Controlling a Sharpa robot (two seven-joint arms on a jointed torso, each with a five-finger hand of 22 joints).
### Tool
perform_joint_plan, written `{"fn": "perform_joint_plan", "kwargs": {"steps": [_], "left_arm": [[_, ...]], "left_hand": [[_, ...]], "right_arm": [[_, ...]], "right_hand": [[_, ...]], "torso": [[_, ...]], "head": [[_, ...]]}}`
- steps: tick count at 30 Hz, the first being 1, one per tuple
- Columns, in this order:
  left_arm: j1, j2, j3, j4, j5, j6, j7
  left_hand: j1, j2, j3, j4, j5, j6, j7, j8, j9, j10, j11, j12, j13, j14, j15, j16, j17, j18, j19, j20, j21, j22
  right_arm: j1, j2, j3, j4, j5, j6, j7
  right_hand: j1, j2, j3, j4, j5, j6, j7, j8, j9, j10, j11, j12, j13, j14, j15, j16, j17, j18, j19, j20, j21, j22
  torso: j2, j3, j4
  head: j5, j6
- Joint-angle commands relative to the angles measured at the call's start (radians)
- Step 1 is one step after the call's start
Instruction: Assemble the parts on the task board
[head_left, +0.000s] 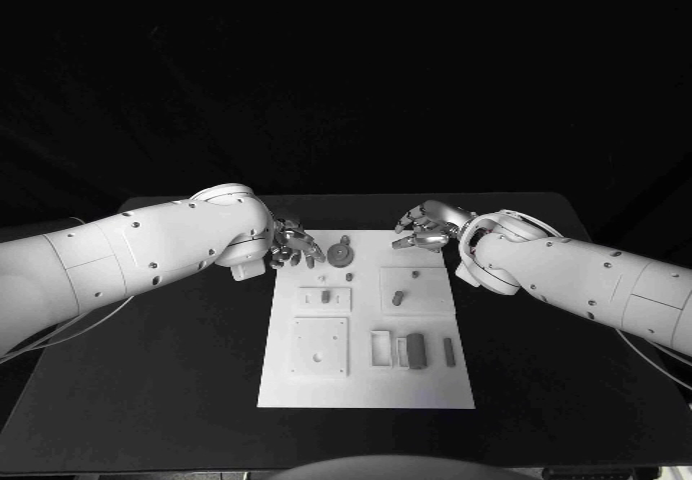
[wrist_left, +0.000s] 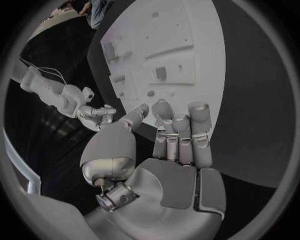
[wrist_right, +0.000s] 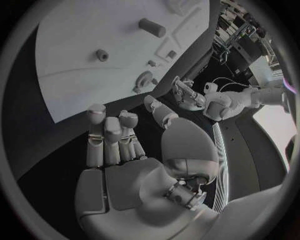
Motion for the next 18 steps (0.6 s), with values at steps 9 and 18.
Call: {"fn": "perform_joint_plan", "kwargs": {"steps": [9,18], "left_arm": [[0.035,0.026,0.002,-0.109,-0.103,-0.187,0.074],[0.034,0.12,-0.016,-0.245,-0.098,-0.16,0.074]], "left_hand": [[0.044,-0.036,-0.045,-0.069,0.004,-0.062,0.059,-0.018,-0.02,-0.063,0.035,-0.107,-0.071,-0.053,0.044,-0.111,-0.075,0.069,-0.064,0.044,-0.121,-0.072],[-0.028,-0.028,-0.088,-0.028,-0.008,-0.077,0.082,-0.039,-0.057,-0.137,0.066,-0.233,-0.155,-0.138,0.093,-0.196,-0.128,0.059,-0.144,0.089,-0.233,-0.126]], "right_arm": [[0.0,-0.001,0.0,-0.01,-0.005,0.012,0.007],[0.0,0.003,0.0,-0.009,-0.005,0.013,0.007]], "right_hand": [[-0.01,0.0,-0.002,0.006,0.005,-0.002,0.007,0.004,-0.002,-0.008,0.001,0.006,-0.001,-0.002,-0.004,0.005,-0.002,0.068,0.0,-0.006,-0.003,0.009],[-0.01,0.001,-0.001,0.006,0.005,-0.002,0.007,0.004,-0.002,-0.008,0.001,0.007,-0.001,-0.002,-0.004,0.005,-0.002,0.068,0.0,-0.006,-0.003,0.009]], "torso": [[0.002,0.0009,-0.0023],[0.004,0.0014,-0.0032]], "head": [[0.002,0.023],[0.008,0.029]]}}
